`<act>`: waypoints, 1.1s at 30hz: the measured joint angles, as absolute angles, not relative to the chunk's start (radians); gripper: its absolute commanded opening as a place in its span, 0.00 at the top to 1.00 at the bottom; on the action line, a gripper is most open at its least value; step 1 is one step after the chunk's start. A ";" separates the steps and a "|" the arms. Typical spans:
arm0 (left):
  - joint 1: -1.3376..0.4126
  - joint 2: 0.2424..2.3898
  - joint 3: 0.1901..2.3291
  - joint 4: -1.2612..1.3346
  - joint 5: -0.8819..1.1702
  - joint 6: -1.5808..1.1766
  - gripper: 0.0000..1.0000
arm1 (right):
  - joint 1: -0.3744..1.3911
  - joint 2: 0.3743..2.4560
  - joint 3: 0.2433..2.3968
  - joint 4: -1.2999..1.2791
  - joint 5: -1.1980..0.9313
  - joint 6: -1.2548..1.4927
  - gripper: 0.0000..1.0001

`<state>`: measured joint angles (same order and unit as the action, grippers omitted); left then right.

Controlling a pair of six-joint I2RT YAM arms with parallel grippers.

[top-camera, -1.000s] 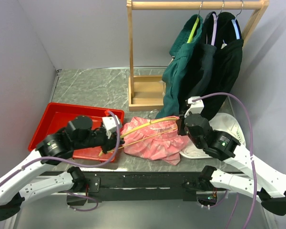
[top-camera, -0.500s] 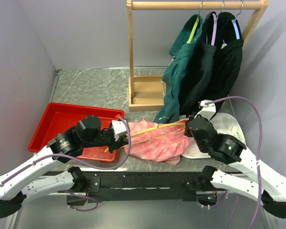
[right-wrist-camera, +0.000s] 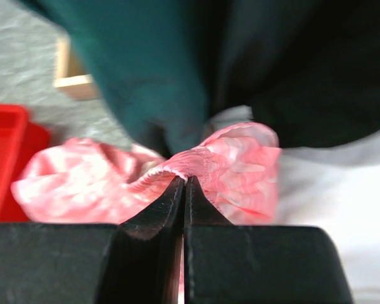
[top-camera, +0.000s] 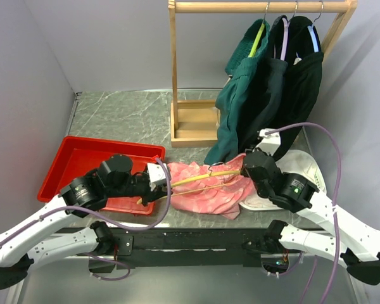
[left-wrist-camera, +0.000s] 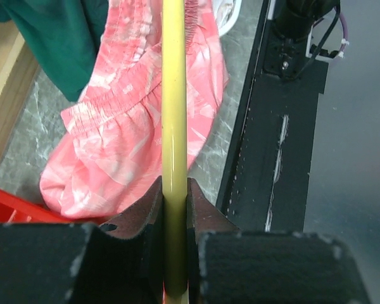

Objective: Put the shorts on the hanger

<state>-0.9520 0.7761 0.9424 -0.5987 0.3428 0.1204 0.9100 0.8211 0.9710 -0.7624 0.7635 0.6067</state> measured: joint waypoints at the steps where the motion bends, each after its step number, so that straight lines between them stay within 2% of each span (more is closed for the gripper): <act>1: -0.953 0.781 0.941 -0.587 0.342 0.121 0.96 | 0.910 0.820 0.971 -0.736 0.742 0.588 1.00; 7: -0.958 0.786 0.910 -0.488 0.299 0.119 0.96 | 0.910 0.785 0.955 -0.627 0.637 0.517 1.00; 19: -0.973 0.800 0.908 -0.492 0.240 0.082 0.99 | 0.910 0.694 0.945 -0.759 0.771 0.664 1.00; 25: -0.974 0.741 0.907 -0.465 0.229 0.083 0.99 | 0.910 0.703 0.947 -0.762 0.758 0.666 1.00; 33: -0.974 0.844 0.885 -0.356 0.258 0.084 0.99 | 0.910 0.683 0.948 -0.757 0.733 0.656 1.00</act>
